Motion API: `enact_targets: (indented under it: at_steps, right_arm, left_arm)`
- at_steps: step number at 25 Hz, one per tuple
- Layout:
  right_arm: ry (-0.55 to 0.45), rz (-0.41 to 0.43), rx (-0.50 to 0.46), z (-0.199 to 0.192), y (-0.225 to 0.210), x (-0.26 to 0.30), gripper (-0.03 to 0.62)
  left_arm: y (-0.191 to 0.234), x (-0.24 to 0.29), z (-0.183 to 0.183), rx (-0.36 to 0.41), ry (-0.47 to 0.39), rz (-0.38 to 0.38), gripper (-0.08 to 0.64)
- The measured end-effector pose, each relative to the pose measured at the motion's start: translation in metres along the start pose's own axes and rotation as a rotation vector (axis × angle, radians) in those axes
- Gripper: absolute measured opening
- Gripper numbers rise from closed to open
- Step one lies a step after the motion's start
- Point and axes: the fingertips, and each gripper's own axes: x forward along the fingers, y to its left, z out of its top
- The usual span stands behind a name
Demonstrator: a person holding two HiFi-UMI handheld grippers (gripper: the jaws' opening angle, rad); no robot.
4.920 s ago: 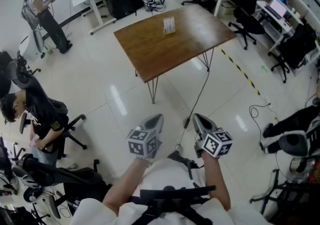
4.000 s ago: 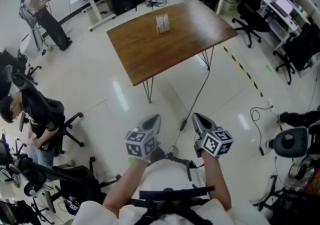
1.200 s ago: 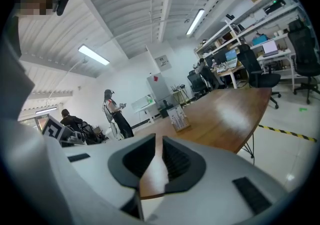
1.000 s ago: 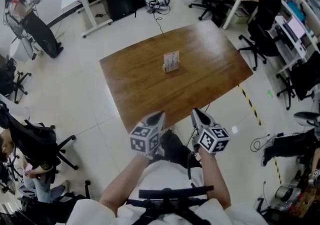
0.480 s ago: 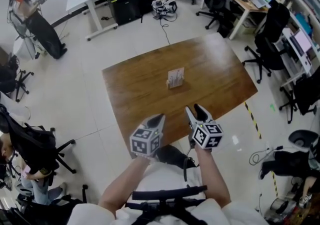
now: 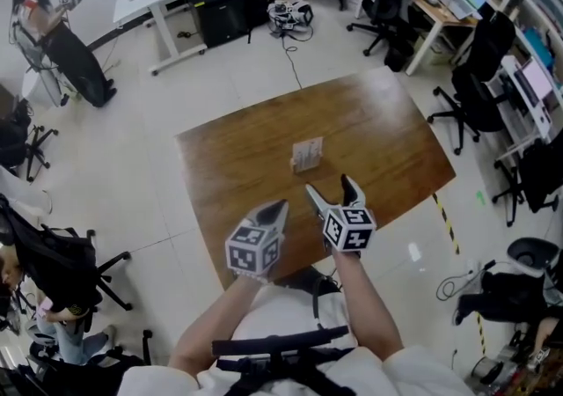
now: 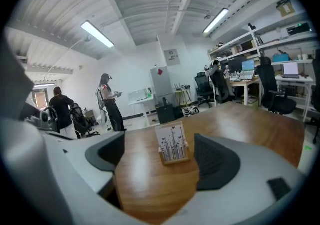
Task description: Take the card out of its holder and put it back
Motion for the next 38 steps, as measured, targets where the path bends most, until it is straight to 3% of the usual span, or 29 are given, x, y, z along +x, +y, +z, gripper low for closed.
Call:
enact_targets:
  at_steps: [19, 38]
  right_arm:
    - [0.085, -0.022, -0.068, 0.003, -0.013, 0.112, 0.469]
    - [0.138, -0.075, -0.086, -0.017, -0.026, 0.151, 0.452]
  left_arm:
    - [0.056, 0.059, 0.022, -0.01, 0.04, 0.101, -0.011]
    - [0.076, 0.072, 0.019, -0.06, 0.062, 0.103, -0.011]
